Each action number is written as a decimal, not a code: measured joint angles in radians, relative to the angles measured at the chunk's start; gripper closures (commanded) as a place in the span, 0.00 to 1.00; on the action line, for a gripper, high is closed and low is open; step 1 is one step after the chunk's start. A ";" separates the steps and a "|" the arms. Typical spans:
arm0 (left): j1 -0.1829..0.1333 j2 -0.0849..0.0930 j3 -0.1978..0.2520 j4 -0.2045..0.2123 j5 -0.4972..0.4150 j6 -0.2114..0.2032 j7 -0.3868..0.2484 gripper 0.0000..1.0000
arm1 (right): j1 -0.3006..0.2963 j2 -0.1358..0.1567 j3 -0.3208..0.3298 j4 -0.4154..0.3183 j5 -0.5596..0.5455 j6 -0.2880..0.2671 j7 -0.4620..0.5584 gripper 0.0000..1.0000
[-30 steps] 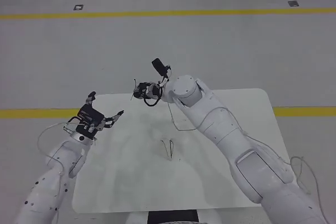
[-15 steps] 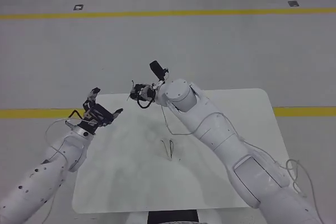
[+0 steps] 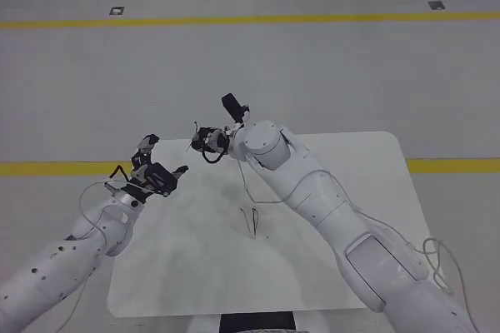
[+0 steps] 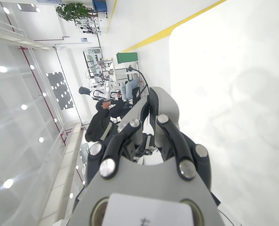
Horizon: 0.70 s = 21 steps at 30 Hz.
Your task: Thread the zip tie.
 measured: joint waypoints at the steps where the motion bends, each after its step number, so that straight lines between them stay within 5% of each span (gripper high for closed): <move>1: -0.007 0.000 0.007 0.003 0.000 0.005 -0.002 0.00 | -0.002 -0.001 -0.001 0.000 0.001 0.000 -0.001 1.00; 4: -0.039 0.003 0.045 0.013 0.000 0.005 -0.004 0.00 | -0.001 -0.009 -0.008 0.009 0.010 0.001 -0.001 1.00; 9: -0.043 0.003 0.051 0.015 0.000 0.003 -0.007 0.00 | 0.003 -0.011 -0.010 0.013 0.010 0.000 -0.005 1.00; 10: -0.043 0.003 0.051 0.015 0.000 0.003 -0.007 0.36 | 0.002 -0.011 -0.010 0.013 0.010 0.000 -0.005 1.00; 11: -0.043 0.003 0.051 0.015 0.000 0.003 -0.007 0.53 | 0.001 -0.011 -0.010 0.012 0.009 -0.001 -0.006 1.00; 17: -0.048 -0.005 0.048 0.029 0.000 -0.008 -0.008 0.76 | -0.028 -0.007 -0.005 -0.028 -0.016 0.000 -0.025 1.00; 21: -0.062 -0.004 0.061 0.045 0.000 -0.002 -0.006 0.78 | -0.035 -0.007 0.002 -0.037 -0.025 0.001 -0.028 1.00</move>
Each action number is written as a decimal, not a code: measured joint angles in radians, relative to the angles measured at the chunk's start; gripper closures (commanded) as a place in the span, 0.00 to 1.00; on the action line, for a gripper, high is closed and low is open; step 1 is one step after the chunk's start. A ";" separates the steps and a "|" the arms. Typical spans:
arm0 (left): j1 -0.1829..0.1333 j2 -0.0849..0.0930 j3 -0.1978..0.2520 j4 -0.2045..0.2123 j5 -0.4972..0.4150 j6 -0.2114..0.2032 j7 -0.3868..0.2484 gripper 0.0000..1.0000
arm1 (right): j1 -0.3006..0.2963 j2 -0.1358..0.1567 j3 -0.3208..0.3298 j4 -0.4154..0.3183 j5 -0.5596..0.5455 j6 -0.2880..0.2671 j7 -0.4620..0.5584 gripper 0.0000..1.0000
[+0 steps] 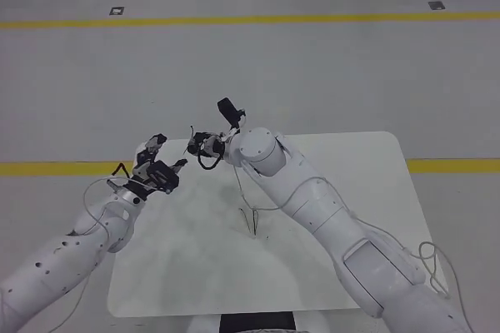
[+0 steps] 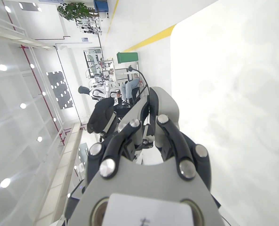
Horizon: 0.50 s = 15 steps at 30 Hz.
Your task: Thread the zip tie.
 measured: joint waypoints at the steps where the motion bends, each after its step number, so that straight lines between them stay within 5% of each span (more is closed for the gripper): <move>1: -0.005 0.001 0.005 0.003 0.000 0.003 0.000 0.80 | -0.001 0.000 0.001 -0.002 -0.002 0.000 -0.002 1.00; 15: -0.059 0.014 0.082 0.005 0.000 0.026 0.005 0.72 | -0.019 0.002 0.024 -0.055 -0.031 0.000 -0.016 1.00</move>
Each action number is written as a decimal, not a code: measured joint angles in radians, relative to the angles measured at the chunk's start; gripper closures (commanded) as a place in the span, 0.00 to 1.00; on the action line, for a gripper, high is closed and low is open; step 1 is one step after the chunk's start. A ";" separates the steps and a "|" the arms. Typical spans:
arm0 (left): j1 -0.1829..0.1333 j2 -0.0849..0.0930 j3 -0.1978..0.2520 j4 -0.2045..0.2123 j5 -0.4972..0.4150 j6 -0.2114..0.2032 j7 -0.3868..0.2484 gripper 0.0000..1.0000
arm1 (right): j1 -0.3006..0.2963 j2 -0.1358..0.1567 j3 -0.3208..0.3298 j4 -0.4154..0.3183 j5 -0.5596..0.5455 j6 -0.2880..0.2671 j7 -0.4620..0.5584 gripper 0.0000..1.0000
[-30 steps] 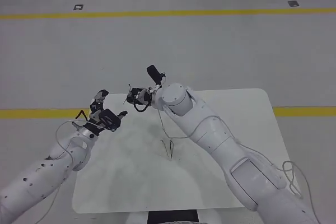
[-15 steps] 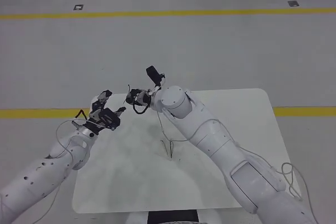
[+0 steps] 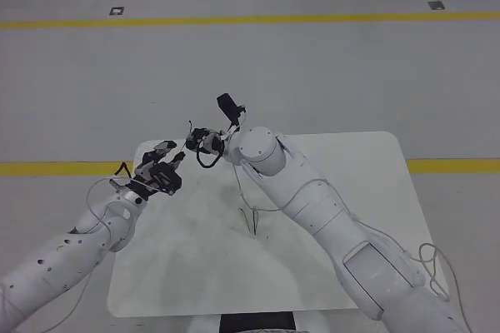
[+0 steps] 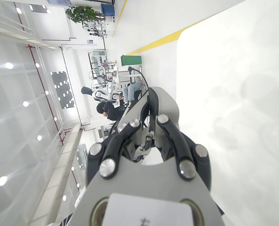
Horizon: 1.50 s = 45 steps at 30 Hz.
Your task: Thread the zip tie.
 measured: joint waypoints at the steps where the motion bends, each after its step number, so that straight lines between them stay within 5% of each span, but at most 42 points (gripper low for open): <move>1: -0.001 0.000 0.002 0.000 0.000 0.000 0.001 0.72 | 0.000 -0.001 0.000 0.001 0.000 0.000 0.000 1.00; 23: -0.020 0.006 0.030 -0.002 0.000 0.000 0.008 0.91 | 0.021 -0.024 -0.005 0.062 0.008 0.000 -0.004 1.00; 25: -0.023 0.006 0.033 0.000 0.000 0.000 0.007 1.00 | 0.023 -0.025 -0.005 0.064 0.008 0.000 -0.002 1.00; 34: -0.033 0.008 0.047 0.015 0.000 0.000 0.007 1.00 | 0.022 -0.029 0.000 0.071 0.007 0.000 0.002 0.99; 35: -0.034 0.008 0.047 0.016 0.000 0.000 0.007 1.00 | 0.022 -0.029 0.001 0.072 0.006 0.000 0.004 0.63; 36: -0.034 0.008 0.048 0.016 0.000 0.000 0.008 1.00 | 0.021 -0.029 0.002 0.072 0.006 0.000 0.006 0.51; 37: -0.033 0.008 0.048 0.016 0.000 0.000 0.009 1.00 | 0.021 -0.030 0.004 0.072 0.006 0.000 0.007 0.06; 38: -0.033 0.008 0.047 0.016 0.000 0.000 0.010 1.00 | 0.020 -0.030 0.005 0.072 0.005 0.000 0.008 0.00; 45: -0.017 0.002 0.028 0.011 -0.003 -0.003 0.018 1.00 | 0.016 -0.027 0.019 0.064 -0.005 0.000 0.002 0.00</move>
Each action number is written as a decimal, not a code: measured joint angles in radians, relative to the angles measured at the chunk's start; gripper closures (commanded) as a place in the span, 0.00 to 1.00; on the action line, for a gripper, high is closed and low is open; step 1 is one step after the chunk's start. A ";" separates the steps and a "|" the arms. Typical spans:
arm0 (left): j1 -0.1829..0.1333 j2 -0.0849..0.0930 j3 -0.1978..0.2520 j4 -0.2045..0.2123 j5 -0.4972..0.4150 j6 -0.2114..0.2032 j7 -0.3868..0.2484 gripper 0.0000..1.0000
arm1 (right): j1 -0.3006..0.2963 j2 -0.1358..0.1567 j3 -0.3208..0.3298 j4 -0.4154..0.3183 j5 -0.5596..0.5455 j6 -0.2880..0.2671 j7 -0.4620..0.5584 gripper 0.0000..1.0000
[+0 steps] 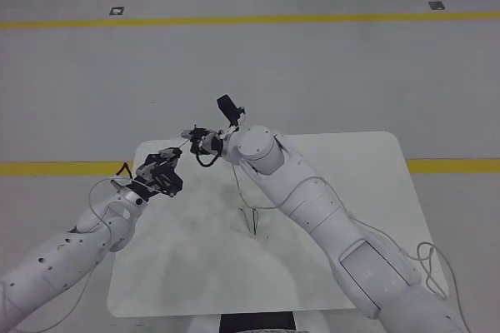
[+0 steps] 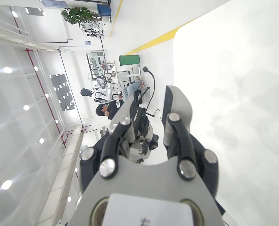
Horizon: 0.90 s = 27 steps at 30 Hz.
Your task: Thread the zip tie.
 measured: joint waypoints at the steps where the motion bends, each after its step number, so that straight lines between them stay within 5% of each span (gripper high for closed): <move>1: 0.003 -0.001 -0.004 -0.002 -0.009 -0.005 0.001 1.00 | -0.001 0.001 0.003 -0.002 -0.003 0.000 -0.004 0.00; 8: 0.024 -0.003 -0.065 -0.011 -0.158 -0.092 0.068 1.00 | -0.020 0.030 0.067 -0.044 -0.052 -0.013 0.001 0.00; 12: 0.046 0.002 -0.116 -0.006 -0.317 -0.197 0.166 1.00 | -0.050 0.060 0.126 -0.080 -0.085 -0.061 0.056 0.00; 15: 0.068 0.007 -0.154 0.010 -0.438 -0.313 0.239 1.00 | -0.075 0.084 0.174 -0.105 -0.109 -0.102 0.111 0.00; 21: 0.095 0.009 -0.194 0.034 -0.559 -0.480 0.303 1.00 | -0.094 0.098 0.204 -0.123 -0.121 -0.125 0.141 0.00; 27: 0.095 0.009 -0.195 0.036 -0.556 -0.482 0.303 1.00 | -0.093 0.098 0.204 -0.123 -0.121 -0.124 0.140 0.00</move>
